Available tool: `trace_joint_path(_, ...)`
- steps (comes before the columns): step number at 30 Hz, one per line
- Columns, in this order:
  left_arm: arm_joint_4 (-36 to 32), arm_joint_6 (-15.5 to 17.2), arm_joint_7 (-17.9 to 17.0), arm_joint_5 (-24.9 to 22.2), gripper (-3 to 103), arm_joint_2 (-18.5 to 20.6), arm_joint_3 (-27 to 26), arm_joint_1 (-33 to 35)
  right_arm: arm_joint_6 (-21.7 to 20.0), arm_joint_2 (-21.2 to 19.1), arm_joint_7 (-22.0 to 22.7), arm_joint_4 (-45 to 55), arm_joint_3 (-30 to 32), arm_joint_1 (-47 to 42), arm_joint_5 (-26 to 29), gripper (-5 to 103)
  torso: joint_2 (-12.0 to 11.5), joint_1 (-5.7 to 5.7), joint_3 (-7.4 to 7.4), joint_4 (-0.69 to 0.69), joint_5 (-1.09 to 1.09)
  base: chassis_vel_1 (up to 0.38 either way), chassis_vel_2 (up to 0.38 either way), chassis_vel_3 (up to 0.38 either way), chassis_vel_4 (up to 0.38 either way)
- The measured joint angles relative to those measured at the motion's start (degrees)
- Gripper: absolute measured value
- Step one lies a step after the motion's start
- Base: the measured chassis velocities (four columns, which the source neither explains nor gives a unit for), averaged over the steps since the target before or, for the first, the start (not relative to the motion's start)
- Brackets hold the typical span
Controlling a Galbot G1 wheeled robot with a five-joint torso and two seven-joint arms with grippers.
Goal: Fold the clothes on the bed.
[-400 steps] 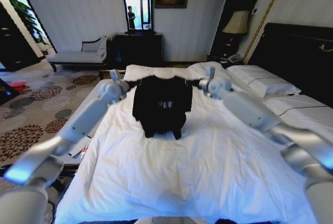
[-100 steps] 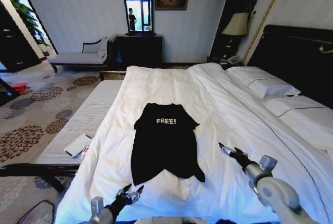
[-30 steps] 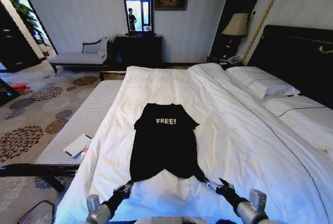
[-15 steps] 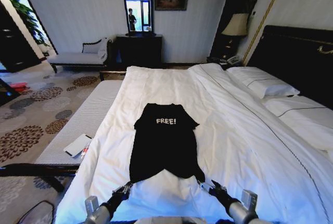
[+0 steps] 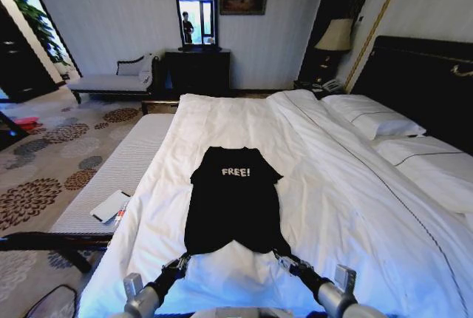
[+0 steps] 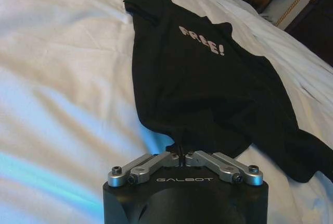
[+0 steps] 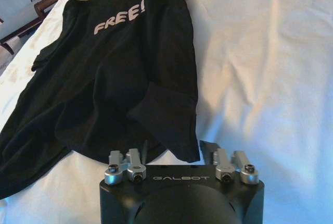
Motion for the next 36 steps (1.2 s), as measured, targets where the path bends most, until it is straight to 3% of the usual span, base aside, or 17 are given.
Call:
trace_joint_path(3,0.16,-0.06,0.0,0.0,0,-0.34,-0.17,0.22,0.11,-0.16,-0.02,0.07,-0.01,-0.06,-0.16,41,0.0,0.0,0.0,0.01,0.0,0.0,0.0,0.0,0.0)
trace_joint_path(5,0.27,-0.1,0.0,0.0,0,-0.44,-0.27,0.25,0.15,-0.21,-0.01,0.1,-0.01,-0.06,-0.2,41,0.0,0.0,0.0,0.0,0.0,0.0,0.0,0.0,0.0)
trace_joint_path(8,0.68,-0.19,0.09,-0.05,0,-0.75,-0.63,0.48,0.21,-0.19,0.01,0.23,-0.11,-0.12,-0.3,25,0.0,0.0,0.0,0.01,0.0,0.0,0.0,0.0,0.0)
trace_joint_path(16,0.48,-0.23,0.3,-0.79,0,-1.25,-1.95,0.43,0.3,0.09,0.06,0.34,-0.17,-0.25,-0.52,2,0.0,0.0,0.0,0.0,0.0,0.0,0.0,0.0,0.0)
trace_joint_path(26,-2.39,-0.15,0.91,-3.09,0,-1.32,-6.5,3.27,0.12,0.1,0.8,0.98,0.49,-0.86,-0.09,1,0.0,0.0,0.0,0.0,-0.01,0.0,0.0,0.0,0.0)
trace_joint_path(36,-5.08,-2.6,1.63,-8.06,0,-0.27,-19.13,12.47,-2.14,-1.53,2.74,1.69,2.11,-2.12,2.05,1,0.0,0.0,0.0,0.0,0.0,0.0,0.0,0.0,0.0)
